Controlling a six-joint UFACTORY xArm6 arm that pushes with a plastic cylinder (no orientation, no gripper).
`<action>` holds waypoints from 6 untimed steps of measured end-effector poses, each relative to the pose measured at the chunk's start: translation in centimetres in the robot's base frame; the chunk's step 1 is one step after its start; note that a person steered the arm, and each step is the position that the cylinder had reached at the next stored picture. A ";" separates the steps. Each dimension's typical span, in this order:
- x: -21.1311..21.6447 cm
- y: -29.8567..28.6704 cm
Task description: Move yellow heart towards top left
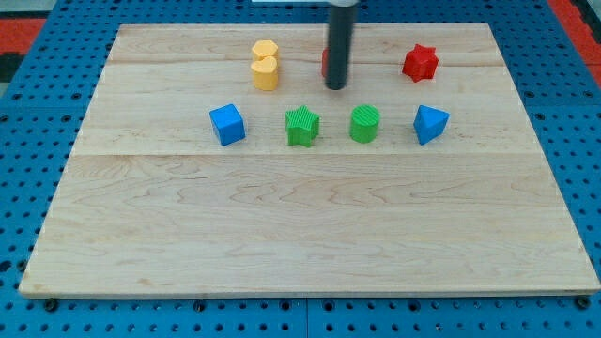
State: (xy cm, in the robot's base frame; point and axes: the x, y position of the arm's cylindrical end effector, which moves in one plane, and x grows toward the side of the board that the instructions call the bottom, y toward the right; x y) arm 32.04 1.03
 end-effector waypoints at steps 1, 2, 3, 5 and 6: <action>-2.2 -6.6; -1.1 -9.0; -0.6 -9.5; -2.9 -18.7; 0.0 -15.3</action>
